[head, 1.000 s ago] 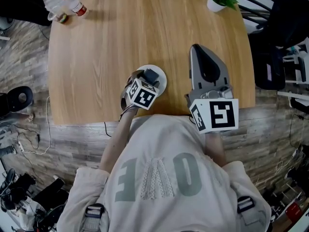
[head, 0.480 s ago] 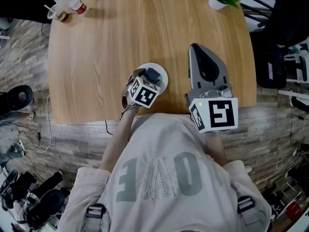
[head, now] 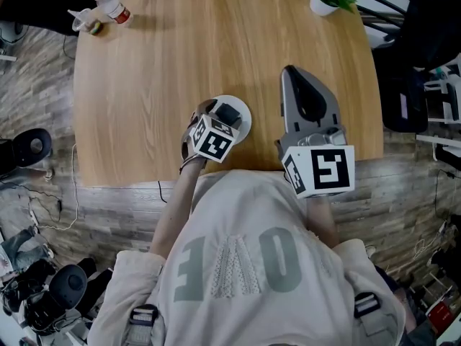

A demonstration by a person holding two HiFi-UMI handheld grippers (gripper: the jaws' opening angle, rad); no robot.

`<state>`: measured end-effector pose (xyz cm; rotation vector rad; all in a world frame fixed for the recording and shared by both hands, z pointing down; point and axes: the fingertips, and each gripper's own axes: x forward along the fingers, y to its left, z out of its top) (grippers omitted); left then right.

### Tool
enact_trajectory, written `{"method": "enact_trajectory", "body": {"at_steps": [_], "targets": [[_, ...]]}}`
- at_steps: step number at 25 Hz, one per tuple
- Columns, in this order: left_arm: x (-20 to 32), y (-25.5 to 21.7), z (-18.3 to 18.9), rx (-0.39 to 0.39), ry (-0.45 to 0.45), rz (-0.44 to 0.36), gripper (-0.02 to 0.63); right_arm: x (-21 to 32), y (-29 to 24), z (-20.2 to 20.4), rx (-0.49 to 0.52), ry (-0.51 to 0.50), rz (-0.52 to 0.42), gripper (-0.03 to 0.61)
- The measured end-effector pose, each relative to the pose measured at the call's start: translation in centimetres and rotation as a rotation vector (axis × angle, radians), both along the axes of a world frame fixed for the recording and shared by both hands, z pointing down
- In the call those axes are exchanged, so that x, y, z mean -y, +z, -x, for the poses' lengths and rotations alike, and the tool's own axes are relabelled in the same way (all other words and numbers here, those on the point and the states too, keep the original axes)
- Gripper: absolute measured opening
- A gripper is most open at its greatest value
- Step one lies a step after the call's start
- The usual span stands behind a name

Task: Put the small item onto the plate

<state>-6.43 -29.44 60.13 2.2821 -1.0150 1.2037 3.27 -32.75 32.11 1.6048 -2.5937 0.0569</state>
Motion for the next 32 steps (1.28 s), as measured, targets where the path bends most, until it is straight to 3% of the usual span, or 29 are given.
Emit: {"method": "enact_trajectory", "body": {"at_steps": [5, 9, 16, 18, 21, 24, 27, 32], "targets": [[4.1, -5.4, 1.1, -0.084, -0.123, -0.14, 0.328, 0.4, -0.2, -0.3, -0.003, 0.002, -0.011, 0.018], [7.5, -12.2, 2.4, -0.207, -0.223, -0.289, 0.328, 0.9, -1.4, 0.1, -0.002, -0.01, -0.05, 0.018], [10.4, -29.0, 5.7, -0.46, -0.349, -0.726, 0.322, 2.4, -5.3, 1.3, 0.012, -0.027, -0.16, 0.018], [10.0, -33.1, 6.7, -0.508, -0.37, -0.844, 0.27, 2.7, -6.2, 1.6, 0.017, -0.032, -0.185, 0.018], [8.1, -38.2, 8.1, -0.506, -0.406, -1.03, 0.197, 2.8, -7.3, 2.0, 0.029, -0.043, -0.212, 0.018], [5.4, -41.4, 9.2, -0.487, -0.444, -1.189, 0.044, 2.6, -7.7, 2.4, 0.042, -0.048, -0.223, 0.018], [4.3, -41.6, 9.0, -0.466, -0.424, -1.248, 0.011, 2.4, -7.6, 2.4, 0.044, -0.043, -0.221, 0.018], [4.2, -39.9, 8.5, -0.441, -0.426, -1.212, 0.009, 2.2, -6.8, 2.6, 0.046, -0.04, -0.2, 0.018]]}}
